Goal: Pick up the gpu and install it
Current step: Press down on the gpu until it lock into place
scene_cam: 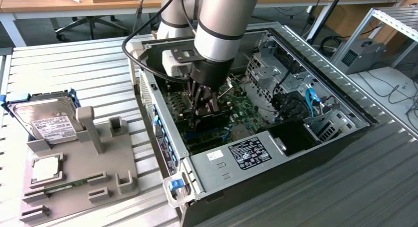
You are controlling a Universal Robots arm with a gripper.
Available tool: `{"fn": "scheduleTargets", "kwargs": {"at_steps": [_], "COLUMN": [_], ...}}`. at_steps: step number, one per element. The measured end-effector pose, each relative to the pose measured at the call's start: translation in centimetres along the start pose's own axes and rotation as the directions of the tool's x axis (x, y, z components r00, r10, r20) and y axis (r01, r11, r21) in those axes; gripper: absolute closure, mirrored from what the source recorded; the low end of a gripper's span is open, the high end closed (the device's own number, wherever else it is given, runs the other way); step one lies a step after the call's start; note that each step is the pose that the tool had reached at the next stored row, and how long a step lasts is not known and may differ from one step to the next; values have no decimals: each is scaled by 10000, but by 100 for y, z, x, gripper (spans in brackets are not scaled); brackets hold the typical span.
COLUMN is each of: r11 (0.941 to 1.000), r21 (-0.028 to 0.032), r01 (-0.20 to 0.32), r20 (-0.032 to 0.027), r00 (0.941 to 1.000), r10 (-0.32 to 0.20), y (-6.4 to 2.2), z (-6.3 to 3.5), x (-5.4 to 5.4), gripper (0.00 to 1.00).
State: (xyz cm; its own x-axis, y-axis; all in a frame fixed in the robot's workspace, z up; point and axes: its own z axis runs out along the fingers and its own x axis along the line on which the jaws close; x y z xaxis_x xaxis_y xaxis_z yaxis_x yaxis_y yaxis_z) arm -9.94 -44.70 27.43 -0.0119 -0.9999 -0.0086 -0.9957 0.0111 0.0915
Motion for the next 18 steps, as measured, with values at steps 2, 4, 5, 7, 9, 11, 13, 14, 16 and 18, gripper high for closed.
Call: {"fn": "scheduleTargets", "kwargs": {"at_steps": [2,4,5,7,9,11,13,14,16,18], "r11": [10000,10000,10000,10000,10000,10000,10000,10000,10000,10000], "r21": [0,4,2,1,0,3,-21,-16,1,-17], "r01": [0,2,3,-2,0,0,-3,-2,1,-3], "r20": [0,5,1,-1,-9,-5,-48,-39,-6,-37], "r00": [10000,10000,10000,10000,10000,10000,10000,10000,10000,10000], "r10": [0,-2,-3,2,0,0,3,2,-1,3], "y": [0,-2,-3,2,10,19,41,42,47,62], "z": [8,23,33,51,68,78,59,66,83,71], "x": [-32,-49,-48,-50,-48,-45,-13,-8,5,36], "gripper": [89,89,89,89,89,89,89,89,89,89]}}
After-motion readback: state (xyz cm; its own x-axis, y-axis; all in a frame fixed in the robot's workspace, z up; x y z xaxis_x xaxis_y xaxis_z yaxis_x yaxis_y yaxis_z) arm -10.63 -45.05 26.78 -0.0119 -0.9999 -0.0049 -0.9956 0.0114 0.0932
